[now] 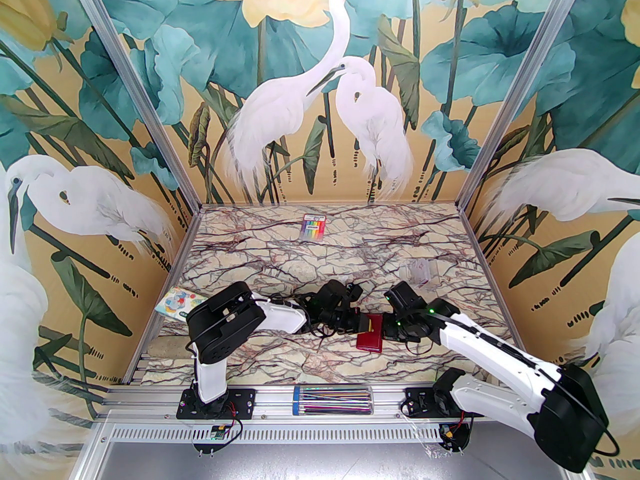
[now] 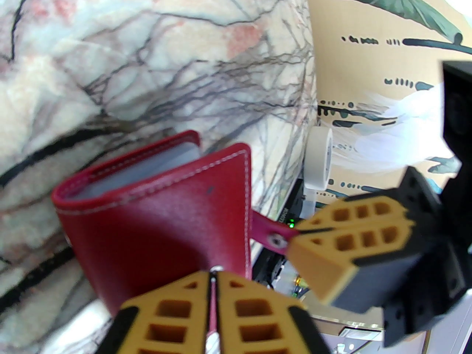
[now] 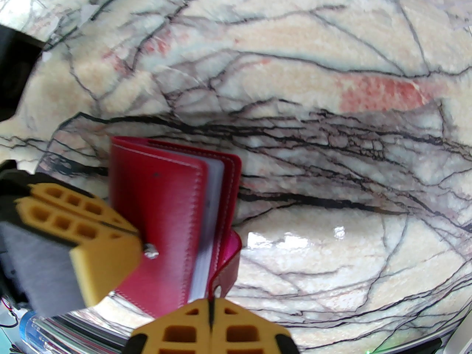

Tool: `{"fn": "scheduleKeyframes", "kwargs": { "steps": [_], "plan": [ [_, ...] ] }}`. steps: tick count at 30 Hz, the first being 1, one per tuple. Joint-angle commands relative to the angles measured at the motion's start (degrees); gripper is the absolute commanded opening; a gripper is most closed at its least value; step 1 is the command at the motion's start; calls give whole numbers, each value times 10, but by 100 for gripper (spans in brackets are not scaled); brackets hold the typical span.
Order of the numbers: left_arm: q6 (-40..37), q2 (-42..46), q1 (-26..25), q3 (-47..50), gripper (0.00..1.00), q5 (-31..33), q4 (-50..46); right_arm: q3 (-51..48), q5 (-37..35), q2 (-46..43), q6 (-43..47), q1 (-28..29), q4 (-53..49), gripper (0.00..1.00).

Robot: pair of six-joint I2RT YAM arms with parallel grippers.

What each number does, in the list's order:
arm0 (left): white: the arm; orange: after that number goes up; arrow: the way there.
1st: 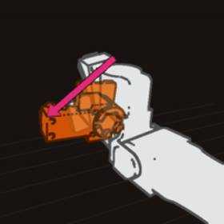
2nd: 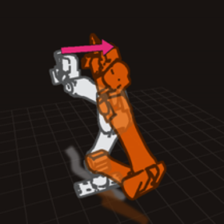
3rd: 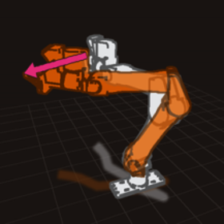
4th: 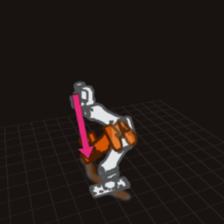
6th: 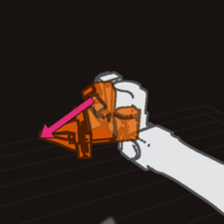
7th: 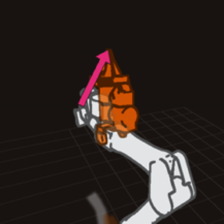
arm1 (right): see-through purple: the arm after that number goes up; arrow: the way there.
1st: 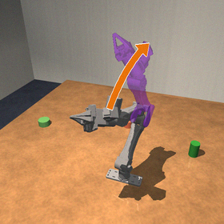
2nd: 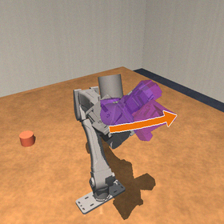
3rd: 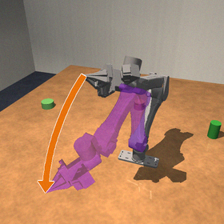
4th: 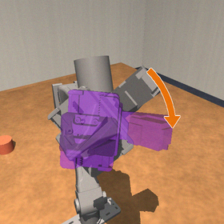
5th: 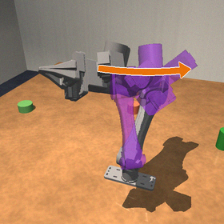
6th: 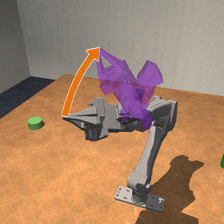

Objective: Put the credit cards into the card holder

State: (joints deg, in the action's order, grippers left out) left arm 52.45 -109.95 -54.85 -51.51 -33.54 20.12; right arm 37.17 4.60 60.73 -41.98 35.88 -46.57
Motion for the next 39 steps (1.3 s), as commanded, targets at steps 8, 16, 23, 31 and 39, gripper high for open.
{"fn": "scheduleKeyframes", "kwargs": {
  "steps": [8, 16, 23, 31, 39],
  "plan": [
    [-21, -17, -12, -12, 2, 26, -42, -3, 53, 51, -8, -3, 88, 0],
    [-41, 18, -12, -10, 8, 36, -80, -24, 54, 101, -16, -4, 115, 0],
    [-75, 90, -11, 5, 11, 69, -155, -36, 60, 116, -15, -7, 134, 0],
    [-72, 62, -11, 10, 8, 81, -162, -30, 63, 106, -15, -8, 131, 0],
    [-70, 26, -11, -7, 8, 73, -152, -16, 61, 95, -11, -10, 113, 0]
  ]
}}
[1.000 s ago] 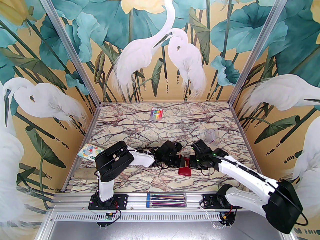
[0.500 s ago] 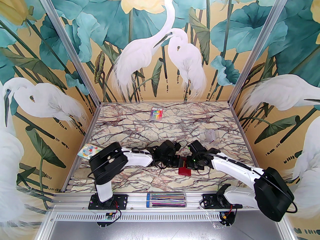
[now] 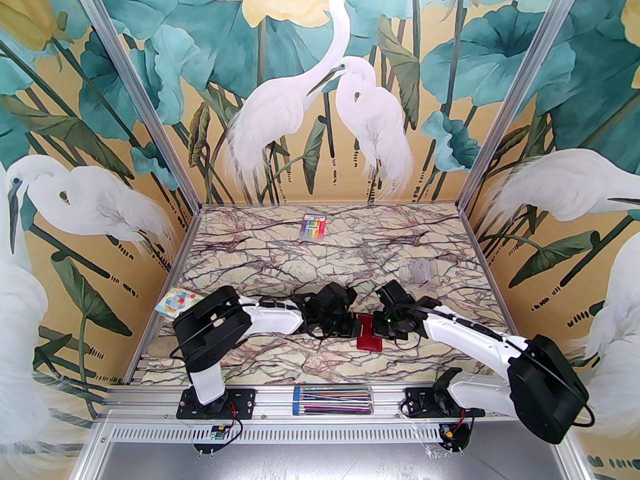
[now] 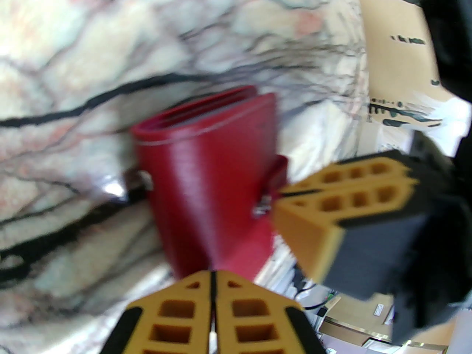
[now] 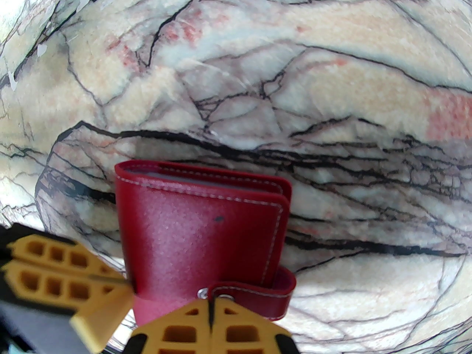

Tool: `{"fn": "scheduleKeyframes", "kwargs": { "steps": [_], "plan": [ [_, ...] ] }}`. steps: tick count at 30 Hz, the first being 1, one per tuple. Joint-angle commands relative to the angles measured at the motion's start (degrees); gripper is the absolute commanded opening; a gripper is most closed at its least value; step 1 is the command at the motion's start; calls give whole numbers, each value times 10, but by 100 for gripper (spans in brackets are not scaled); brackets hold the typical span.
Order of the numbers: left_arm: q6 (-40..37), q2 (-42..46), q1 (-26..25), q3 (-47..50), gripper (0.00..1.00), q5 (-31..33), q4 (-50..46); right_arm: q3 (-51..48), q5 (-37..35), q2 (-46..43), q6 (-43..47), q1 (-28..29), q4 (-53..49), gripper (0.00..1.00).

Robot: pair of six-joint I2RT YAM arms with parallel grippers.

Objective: Put the credit cards into the card holder

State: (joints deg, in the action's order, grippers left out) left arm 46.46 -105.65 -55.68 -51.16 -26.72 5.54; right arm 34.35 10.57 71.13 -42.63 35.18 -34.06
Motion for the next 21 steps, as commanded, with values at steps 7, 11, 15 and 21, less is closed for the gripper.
{"fn": "scheduleKeyframes", "kwargs": {
  "steps": [7, 11, 15, 21],
  "plan": [
    [-16, -25, -3, -16, 7, 4, -14, 18, 12, -10, -2, -3, -7, 0],
    [-16, -26, -3, -17, 7, 4, -15, 27, 10, -9, 0, -3, -11, 0],
    [-16, -26, -3, -16, 7, 4, -14, 29, 13, 3, 4, -3, -12, 0],
    [-16, -25, -3, -15, 7, 3, -15, 22, 18, 16, 2, -3, -7, 0]
  ]
}}
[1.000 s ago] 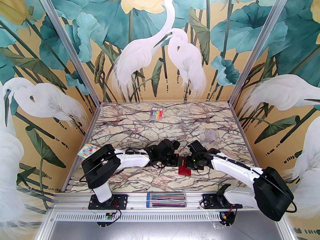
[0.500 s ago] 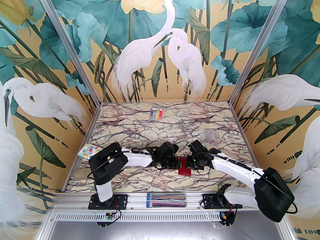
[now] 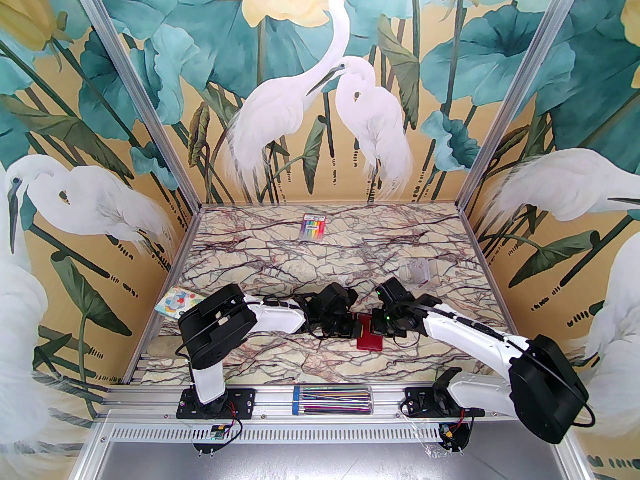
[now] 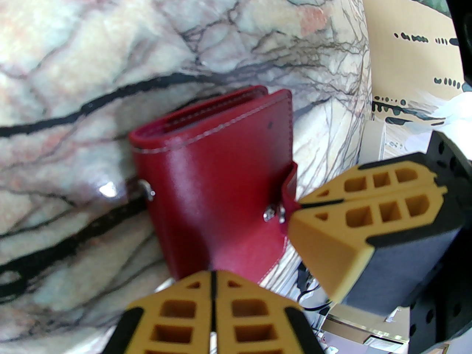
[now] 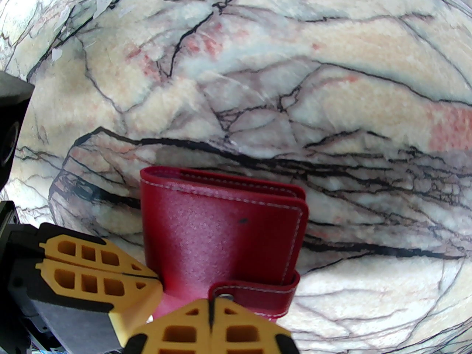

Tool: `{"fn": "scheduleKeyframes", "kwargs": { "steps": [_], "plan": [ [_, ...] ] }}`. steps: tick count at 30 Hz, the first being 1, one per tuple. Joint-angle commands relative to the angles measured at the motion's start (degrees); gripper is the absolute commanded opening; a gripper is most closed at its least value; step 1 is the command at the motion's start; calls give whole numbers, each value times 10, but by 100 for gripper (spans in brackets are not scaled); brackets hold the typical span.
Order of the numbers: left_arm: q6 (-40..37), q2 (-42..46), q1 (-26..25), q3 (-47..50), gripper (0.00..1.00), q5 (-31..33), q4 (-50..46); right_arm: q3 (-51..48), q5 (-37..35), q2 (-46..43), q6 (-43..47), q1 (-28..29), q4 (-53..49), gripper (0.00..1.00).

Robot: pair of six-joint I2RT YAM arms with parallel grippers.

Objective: Put the credit cards into the card holder

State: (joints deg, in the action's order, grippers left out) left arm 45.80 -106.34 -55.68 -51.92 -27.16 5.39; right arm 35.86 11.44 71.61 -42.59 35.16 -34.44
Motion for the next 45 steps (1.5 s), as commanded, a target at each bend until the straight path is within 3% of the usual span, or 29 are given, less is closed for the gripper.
{"fn": "scheduleKeyframes", "kwargs": {
  "steps": [1, 27, 36, 45],
  "plan": [
    [-9, -18, -3, -7, 7, 7, -12, 8, 10, 13, 2, -3, -4, 0],
    [-6, -19, -3, -4, 6, 6, -2, 8, -3, 52, 3, -3, -19, 0],
    [-6, -17, -3, -2, 6, 6, -1, 20, -11, -25, 3, -4, -46, 0],
    [-6, -15, -3, -1, 5, 7, 0, 13, -16, -25, 4, -9, -55, 0]
  ]
}}
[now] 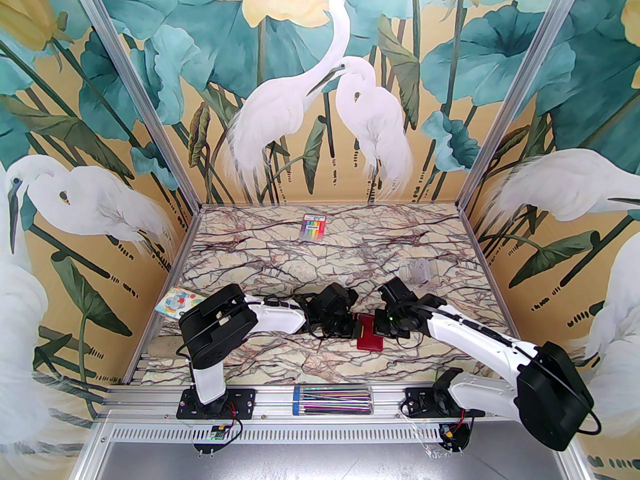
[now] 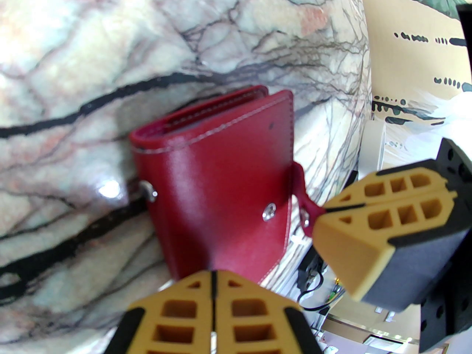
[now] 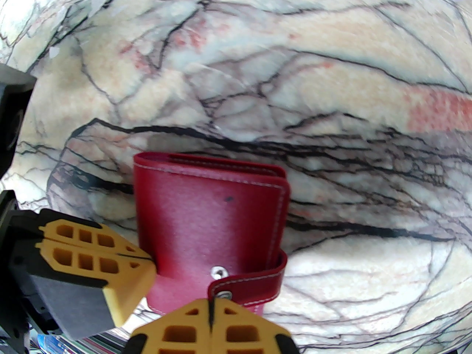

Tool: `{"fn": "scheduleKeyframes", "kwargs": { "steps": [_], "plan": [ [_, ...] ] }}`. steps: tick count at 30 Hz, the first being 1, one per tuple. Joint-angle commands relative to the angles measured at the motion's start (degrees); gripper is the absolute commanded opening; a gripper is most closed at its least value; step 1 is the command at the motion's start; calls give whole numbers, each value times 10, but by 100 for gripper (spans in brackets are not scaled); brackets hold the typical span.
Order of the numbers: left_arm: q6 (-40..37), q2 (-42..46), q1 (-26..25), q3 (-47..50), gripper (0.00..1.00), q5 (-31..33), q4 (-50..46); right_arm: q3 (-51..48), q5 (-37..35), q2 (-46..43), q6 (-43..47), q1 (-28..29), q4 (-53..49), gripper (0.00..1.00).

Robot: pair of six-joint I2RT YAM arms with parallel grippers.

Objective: Put the credit cards into the card holder

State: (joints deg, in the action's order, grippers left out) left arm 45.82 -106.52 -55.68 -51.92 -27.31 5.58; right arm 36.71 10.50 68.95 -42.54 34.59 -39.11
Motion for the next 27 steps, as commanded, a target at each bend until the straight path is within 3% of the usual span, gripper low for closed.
{"fn": "scheduleKeyframes", "kwargs": {
  "steps": [1, 27],
  "plan": [
    [-6, -13, -3, -1, 6, 8, -2, 3, -5, 5, 4, -3, -4, 0],
    [-8, -14, -3, -1, 5, 5, -3, 10, 24, 63, 8, -2, 35, 0]
  ]
}}
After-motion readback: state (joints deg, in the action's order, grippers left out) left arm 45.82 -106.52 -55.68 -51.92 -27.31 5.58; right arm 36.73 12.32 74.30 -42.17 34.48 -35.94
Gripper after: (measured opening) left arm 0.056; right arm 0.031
